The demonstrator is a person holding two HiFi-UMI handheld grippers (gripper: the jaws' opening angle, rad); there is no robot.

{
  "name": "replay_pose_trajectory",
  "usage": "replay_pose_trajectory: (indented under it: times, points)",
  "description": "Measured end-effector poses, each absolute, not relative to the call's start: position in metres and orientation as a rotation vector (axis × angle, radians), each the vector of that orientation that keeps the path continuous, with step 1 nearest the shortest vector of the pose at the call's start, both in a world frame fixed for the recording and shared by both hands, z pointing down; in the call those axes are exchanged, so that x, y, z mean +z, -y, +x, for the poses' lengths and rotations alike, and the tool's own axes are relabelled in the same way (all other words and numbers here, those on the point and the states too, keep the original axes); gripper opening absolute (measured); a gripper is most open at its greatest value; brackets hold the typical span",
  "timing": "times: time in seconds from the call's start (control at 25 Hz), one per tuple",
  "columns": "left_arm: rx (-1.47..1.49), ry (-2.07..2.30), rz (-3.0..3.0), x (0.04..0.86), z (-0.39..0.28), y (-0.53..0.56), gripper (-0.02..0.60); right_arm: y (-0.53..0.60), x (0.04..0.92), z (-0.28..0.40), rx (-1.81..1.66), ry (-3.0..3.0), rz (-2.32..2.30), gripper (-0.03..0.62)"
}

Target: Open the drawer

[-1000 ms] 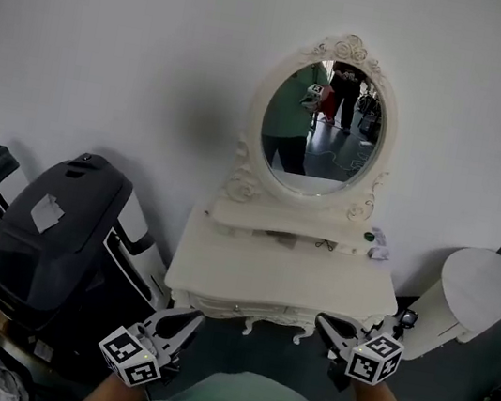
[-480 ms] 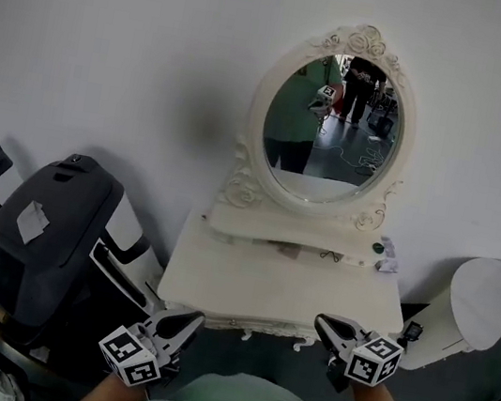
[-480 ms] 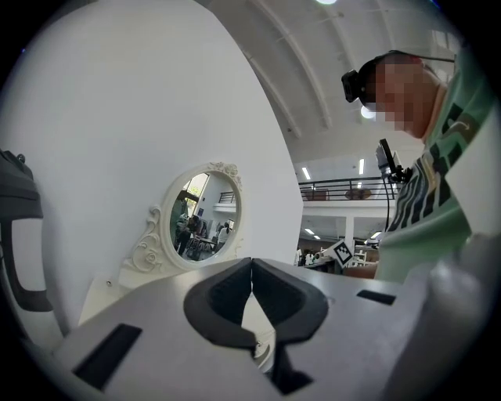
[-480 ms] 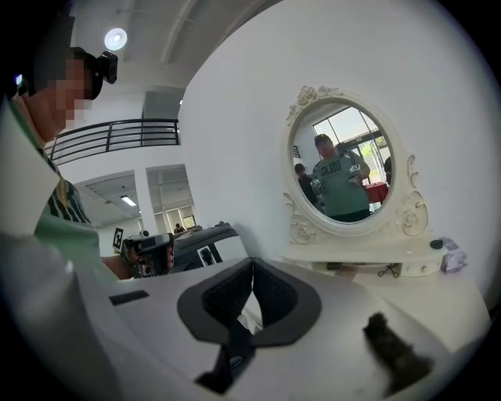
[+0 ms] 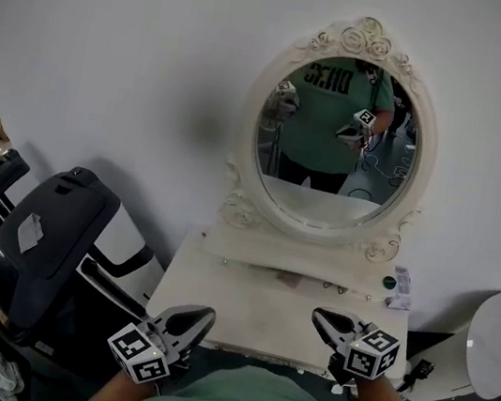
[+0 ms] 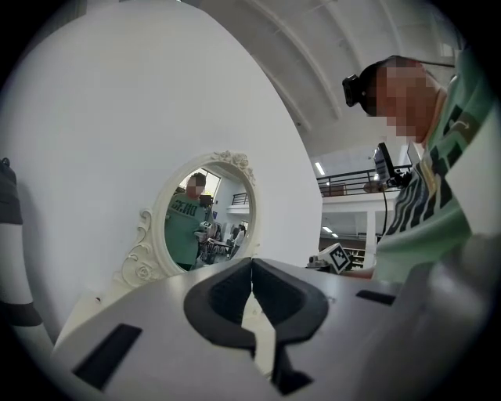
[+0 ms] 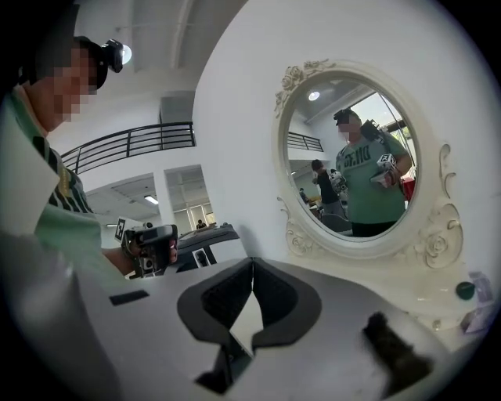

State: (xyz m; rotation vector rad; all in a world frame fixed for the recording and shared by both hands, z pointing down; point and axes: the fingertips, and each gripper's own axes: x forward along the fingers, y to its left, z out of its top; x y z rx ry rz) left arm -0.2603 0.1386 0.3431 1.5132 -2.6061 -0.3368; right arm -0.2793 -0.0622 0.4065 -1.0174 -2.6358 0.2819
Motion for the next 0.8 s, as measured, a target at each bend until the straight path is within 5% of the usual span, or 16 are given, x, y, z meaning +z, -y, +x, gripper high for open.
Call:
replay_pose_trajectory:
  times: [0.8]
  points:
    - [-0.291,2.061,2.043,0.372,-0.448,-0.084,0.011,0.094,0.419,-0.382,0.315,2.770,-0.365,0.012]
